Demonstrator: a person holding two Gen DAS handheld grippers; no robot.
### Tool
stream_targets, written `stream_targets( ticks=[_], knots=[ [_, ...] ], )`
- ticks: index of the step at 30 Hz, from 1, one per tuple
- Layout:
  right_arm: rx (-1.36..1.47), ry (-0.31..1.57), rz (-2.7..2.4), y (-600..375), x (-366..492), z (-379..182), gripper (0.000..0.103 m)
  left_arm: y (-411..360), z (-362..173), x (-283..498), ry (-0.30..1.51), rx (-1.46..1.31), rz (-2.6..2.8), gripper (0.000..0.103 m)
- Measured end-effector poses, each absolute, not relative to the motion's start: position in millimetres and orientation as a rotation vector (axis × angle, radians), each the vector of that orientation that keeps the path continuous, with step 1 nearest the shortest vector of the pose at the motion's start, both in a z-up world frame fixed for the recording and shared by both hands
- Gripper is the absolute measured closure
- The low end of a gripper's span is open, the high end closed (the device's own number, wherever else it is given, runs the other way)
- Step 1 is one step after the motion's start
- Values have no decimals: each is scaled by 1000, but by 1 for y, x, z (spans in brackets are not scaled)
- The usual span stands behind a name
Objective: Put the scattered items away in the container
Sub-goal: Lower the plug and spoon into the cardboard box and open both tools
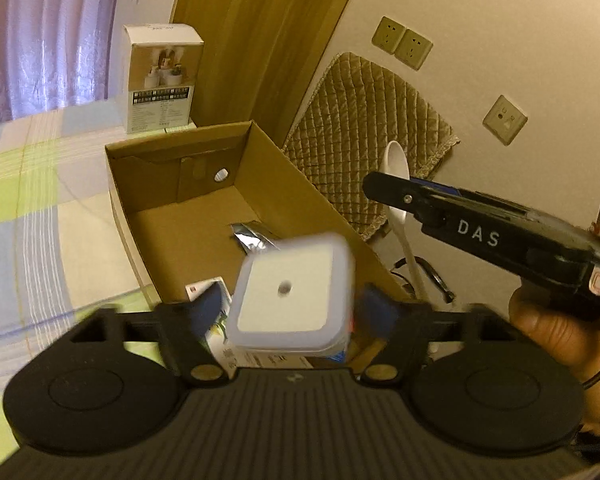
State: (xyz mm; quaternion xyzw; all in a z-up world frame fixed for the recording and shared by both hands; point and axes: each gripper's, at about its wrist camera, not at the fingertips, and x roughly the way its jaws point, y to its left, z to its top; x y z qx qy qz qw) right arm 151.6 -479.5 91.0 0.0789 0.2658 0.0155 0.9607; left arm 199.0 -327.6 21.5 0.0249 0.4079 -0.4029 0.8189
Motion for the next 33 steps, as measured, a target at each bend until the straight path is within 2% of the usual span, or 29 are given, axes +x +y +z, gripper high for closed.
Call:
stream_targets(
  ticks=[7, 19, 20, 21, 22, 33],
  knots=[
    [171, 559, 46, -483, 165, 79, 68, -311, 11, 194, 832, 138, -816, 13],
    [172, 581, 111, -467, 184, 75, 68, -283, 5, 187, 854, 94, -783, 12],
    [154, 581, 113, -465, 185, 75, 51, -282, 5, 187, 852, 94, -780, 11],
    [142, 570, 109, -464, 184, 75, 12, -281, 5, 187, 848, 95, -778, 10],
    [142, 543, 103, -464, 181, 77, 4, -281, 5, 186, 844, 97, -776, 10],
    [153, 548, 78, -468, 160, 73, 3, -275, 2, 178, 848, 85, -776, 8]
  ],
)
